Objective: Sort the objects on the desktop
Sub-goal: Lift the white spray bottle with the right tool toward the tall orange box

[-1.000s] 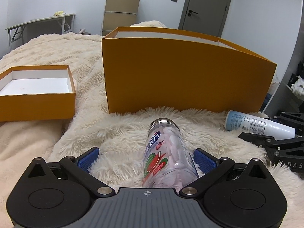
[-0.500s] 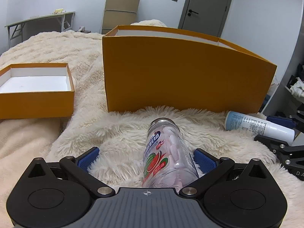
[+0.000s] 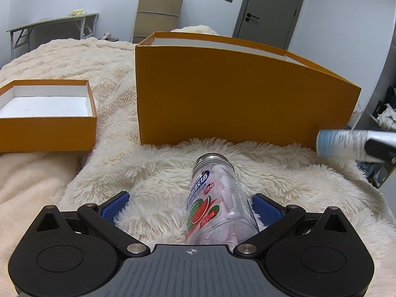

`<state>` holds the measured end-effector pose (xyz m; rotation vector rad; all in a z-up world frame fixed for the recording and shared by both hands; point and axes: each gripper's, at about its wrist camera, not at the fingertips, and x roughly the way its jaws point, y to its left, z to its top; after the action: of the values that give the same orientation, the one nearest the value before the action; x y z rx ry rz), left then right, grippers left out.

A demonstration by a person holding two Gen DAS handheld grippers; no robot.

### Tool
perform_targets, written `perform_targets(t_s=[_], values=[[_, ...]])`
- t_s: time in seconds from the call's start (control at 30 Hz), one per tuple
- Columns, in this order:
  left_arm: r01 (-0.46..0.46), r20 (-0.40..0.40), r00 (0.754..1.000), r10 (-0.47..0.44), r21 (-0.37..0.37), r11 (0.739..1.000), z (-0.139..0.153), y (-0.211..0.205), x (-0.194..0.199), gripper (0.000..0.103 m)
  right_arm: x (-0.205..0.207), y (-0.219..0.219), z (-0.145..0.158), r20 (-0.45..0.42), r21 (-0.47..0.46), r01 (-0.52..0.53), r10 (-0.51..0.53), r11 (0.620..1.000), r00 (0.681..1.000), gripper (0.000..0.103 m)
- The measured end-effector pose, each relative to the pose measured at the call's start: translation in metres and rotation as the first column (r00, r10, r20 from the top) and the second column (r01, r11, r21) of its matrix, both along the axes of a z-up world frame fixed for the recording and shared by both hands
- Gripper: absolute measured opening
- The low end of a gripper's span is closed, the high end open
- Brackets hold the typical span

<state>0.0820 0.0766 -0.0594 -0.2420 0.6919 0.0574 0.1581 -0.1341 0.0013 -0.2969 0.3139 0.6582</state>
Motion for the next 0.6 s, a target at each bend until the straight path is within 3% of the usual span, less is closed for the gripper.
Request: perform_targets(t_s=[0.27, 0.47, 0.6], values=[[0.0, 0.0, 1.0, 0.0, -0.001, 1.0, -0.001, 0.001, 0.0, 0.103, 0.0, -0.015, 0.014, 0.046, 0.083, 0.03, -0.034, 0.996, 0.998, 0.032], [0.0, 0.0, 1.0, 0.0, -0.002, 1.0, -0.002, 0.002, 0.0, 0.103, 0.03, -0.012, 0.0, -0.038, 0.116, 0.029, -0.025, 0.993, 0.999, 0.032], [0.0, 0.0, 1.0, 0.0, -0.005, 1.0, -0.002, 0.003, 0.0, 0.103, 0.061, -0.019, -0.015, -0.165, 0.195, 0.027, 0.006, 0.98, 0.986, 0.033]])
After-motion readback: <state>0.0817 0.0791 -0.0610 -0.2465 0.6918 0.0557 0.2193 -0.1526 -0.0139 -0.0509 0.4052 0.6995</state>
